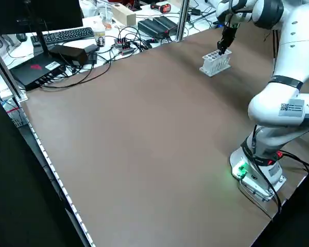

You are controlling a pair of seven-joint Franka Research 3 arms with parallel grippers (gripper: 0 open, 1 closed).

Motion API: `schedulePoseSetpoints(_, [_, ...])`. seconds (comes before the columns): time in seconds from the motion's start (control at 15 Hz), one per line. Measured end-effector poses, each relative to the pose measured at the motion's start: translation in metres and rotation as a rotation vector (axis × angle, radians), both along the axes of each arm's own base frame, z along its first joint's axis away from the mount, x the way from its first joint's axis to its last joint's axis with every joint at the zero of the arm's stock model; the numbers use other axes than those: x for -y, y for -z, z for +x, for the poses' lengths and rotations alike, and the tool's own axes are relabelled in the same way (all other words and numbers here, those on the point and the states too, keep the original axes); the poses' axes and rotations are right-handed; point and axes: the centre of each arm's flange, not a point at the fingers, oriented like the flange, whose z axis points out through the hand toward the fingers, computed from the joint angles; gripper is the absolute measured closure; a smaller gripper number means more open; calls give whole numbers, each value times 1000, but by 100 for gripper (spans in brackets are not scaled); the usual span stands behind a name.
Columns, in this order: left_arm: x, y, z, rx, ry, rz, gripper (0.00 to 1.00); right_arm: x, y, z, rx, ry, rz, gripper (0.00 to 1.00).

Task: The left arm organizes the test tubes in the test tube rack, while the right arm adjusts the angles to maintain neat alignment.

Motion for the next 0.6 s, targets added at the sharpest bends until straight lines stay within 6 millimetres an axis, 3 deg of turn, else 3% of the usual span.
schedulePoseSetpoints(0.6, [-5, -1, 5, 1, -10, -1, 76, 0, 0, 0, 0, 0, 0, 0])
